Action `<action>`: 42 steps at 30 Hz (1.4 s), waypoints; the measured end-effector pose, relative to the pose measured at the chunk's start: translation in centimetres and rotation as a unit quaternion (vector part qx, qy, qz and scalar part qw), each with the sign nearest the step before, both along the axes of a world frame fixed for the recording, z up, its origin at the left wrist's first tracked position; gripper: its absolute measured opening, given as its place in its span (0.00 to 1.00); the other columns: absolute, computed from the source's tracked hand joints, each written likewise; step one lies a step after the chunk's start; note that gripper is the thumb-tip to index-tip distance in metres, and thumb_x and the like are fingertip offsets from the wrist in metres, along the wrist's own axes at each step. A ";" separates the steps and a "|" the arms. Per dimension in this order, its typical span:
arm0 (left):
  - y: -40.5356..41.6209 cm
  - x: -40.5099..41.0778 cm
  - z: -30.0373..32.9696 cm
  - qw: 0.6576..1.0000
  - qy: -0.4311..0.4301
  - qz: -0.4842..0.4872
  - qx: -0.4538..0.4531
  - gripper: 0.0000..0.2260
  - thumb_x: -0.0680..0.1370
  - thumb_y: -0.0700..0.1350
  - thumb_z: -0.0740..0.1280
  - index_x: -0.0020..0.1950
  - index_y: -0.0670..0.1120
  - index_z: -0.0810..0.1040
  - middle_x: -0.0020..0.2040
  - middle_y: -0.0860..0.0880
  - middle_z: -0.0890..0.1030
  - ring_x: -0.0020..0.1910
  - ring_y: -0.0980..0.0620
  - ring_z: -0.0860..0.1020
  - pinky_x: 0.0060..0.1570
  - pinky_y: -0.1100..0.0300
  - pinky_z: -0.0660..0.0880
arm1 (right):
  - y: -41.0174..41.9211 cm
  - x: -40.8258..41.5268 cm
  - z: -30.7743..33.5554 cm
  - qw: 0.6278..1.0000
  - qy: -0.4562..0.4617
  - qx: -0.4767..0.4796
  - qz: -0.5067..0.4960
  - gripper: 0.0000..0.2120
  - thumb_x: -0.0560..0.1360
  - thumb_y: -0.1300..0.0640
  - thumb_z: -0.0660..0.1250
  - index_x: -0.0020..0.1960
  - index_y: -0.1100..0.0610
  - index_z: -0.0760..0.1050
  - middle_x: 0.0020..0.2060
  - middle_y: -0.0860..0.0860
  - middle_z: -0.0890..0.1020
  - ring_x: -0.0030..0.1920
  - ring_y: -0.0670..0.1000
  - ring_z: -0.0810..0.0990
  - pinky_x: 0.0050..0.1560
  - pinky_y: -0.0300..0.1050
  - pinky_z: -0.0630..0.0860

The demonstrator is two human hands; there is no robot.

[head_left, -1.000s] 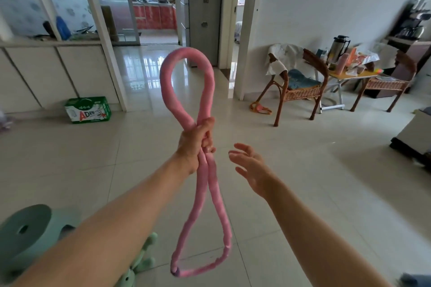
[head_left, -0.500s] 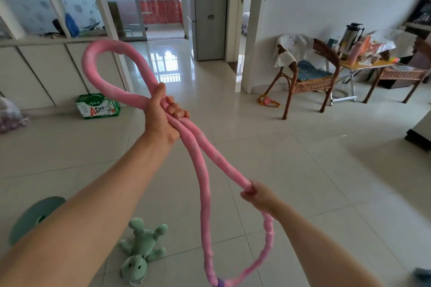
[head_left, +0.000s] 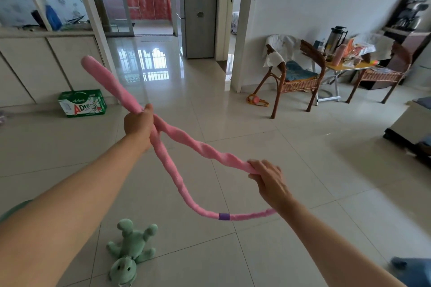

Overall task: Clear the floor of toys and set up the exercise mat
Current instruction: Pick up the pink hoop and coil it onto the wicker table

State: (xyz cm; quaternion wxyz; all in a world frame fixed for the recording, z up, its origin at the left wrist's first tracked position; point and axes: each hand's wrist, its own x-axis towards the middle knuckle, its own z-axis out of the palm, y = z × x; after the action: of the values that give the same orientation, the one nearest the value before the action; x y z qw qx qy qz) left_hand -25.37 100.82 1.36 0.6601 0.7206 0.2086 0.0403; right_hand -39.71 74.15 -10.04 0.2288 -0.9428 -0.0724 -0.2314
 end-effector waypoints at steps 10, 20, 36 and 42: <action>1.6 -0.7 -0.4 0.923 -0.074 -0.263 0.272 0.19 0.76 0.59 0.61 0.37 0.44 0.70 0.26 0.46 0.70 0.19 0.48 0.67 0.24 0.61 0.67 | 2.8 2.1 7.2 0.956 -0.029 -0.245 0.160 0.20 0.59 0.67 0.78 0.47 0.50 0.80 0.31 0.48 0.76 0.32 0.48 0.77 0.37 0.43 0.75; 0.3 -6.3 0.1 0.848 -0.059 -0.515 0.111 0.47 0.49 0.82 0.53 0.51 0.50 0.79 0.31 0.52 0.79 0.32 0.54 0.75 0.37 0.59 0.76 | 8.9 3.4 11.3 0.964 -0.001 -0.089 0.250 0.15 0.77 0.55 0.58 0.57 0.60 0.78 0.39 0.56 0.79 0.37 0.55 0.77 0.42 0.55 0.75; -0.7 -8.1 1.5 0.901 -0.083 -0.398 0.150 0.04 0.71 0.39 0.71 0.38 0.45 0.77 0.23 0.56 0.70 0.22 0.58 0.66 0.25 0.66 0.64 | 8.6 5.8 11.1 0.985 0.038 0.136 0.099 0.18 0.68 0.55 0.71 0.56 0.59 0.74 0.51 0.49 0.70 0.45 0.43 0.72 0.49 0.38 0.75; -0.1 -7.3 2.0 0.900 -0.111 -0.393 0.154 0.05 0.72 0.38 0.71 0.45 0.44 0.77 0.23 0.59 0.70 0.21 0.62 0.68 0.25 0.70 0.63 | 5.1 5.6 7.4 0.924 0.204 0.315 0.068 0.12 0.81 0.57 0.55 0.60 0.57 0.73 0.50 0.52 0.78 0.52 0.50 0.75 0.53 0.44 0.72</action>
State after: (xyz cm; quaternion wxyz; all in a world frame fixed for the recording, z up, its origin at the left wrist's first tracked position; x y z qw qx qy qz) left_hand -32.71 100.76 3.34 0.5218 0.8275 -0.1754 -0.1109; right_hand -34.15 79.27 -2.63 0.5393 -0.8416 -0.0116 -0.0285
